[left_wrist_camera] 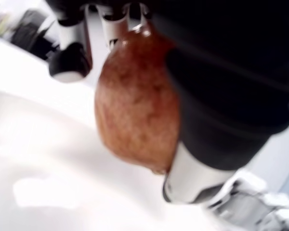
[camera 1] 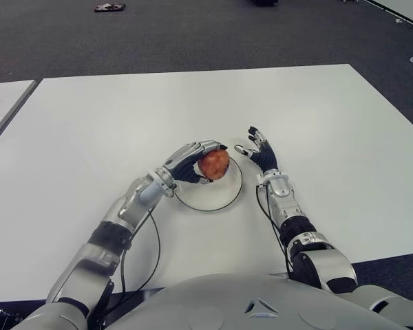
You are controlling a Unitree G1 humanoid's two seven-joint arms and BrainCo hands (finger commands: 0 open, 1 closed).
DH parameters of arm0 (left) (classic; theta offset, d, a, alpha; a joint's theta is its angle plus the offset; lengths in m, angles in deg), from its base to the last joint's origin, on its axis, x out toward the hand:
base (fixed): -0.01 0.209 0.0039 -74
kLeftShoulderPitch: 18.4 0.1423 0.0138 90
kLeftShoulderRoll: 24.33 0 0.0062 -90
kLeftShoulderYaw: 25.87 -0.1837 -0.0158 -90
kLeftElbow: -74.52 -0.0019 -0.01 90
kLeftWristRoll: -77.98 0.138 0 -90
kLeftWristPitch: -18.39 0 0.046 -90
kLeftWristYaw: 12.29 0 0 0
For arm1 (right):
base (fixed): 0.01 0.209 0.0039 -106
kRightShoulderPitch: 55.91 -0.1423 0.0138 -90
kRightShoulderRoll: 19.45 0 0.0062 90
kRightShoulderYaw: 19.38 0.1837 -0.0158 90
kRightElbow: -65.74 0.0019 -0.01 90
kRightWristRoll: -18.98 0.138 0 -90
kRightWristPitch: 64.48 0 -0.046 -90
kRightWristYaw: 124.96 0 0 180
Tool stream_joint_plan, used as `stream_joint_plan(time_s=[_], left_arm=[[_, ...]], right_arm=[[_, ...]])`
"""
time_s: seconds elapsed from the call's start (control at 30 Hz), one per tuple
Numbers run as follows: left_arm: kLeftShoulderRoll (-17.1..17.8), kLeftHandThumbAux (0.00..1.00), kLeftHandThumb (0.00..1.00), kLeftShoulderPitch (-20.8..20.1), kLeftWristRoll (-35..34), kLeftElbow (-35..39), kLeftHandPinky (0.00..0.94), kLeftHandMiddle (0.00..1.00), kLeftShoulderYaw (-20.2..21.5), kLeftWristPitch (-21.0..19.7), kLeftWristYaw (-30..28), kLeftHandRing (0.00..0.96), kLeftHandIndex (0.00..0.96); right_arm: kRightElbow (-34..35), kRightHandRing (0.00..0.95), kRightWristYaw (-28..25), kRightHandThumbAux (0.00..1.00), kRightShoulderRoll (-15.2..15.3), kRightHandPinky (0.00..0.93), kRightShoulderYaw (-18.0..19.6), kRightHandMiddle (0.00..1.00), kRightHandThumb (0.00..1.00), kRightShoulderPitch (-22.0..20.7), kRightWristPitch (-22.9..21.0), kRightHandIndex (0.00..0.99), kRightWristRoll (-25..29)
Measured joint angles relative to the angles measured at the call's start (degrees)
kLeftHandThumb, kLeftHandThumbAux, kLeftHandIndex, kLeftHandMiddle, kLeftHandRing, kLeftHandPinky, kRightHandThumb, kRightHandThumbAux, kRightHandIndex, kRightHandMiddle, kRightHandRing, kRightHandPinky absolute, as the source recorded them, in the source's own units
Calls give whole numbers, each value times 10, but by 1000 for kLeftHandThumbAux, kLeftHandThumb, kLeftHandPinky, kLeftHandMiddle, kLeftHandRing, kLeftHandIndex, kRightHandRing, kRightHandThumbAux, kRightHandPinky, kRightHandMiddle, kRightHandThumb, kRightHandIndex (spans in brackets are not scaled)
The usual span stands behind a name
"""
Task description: Put the apples into the plate.
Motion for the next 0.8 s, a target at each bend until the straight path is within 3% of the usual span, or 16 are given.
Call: stream_joint_plan(time_s=[0.07, 0.1, 0.2, 0.4, 0.8], left_arm=[[1, 329, 399, 0, -17, 11, 142, 195, 0, 3, -14, 147, 250], [3, 262, 365, 0, -26, 17, 90, 125, 0, 3, -23, 94, 160], [13, 164, 326, 2, -43, 40, 29, 40, -1, -9, -58, 30, 52], [39, 98, 311, 24, -71, 87, 3, 4, 0, -44, -120, 3, 5], [68, 92, 294, 44, -153, 163, 0, 0, 8, -125, -229, 0, 0]], right_arm=[[0, 26, 1, 699, 0, 94, 0, 0, 93, 0, 0, 0, 0], [0, 25, 1, 696, 0, 86, 0, 0, 95, 0, 0, 0, 0], [0, 23, 2, 690, -1, 76, -1, 0, 100, 0, 0, 0, 0], [0, 20, 2, 679, -1, 73, -2, 0, 101, 0, 0, 0, -1], [-9, 19, 3, 672, 2, 64, -2, 0, 85, -3, 6, 0, -1]])
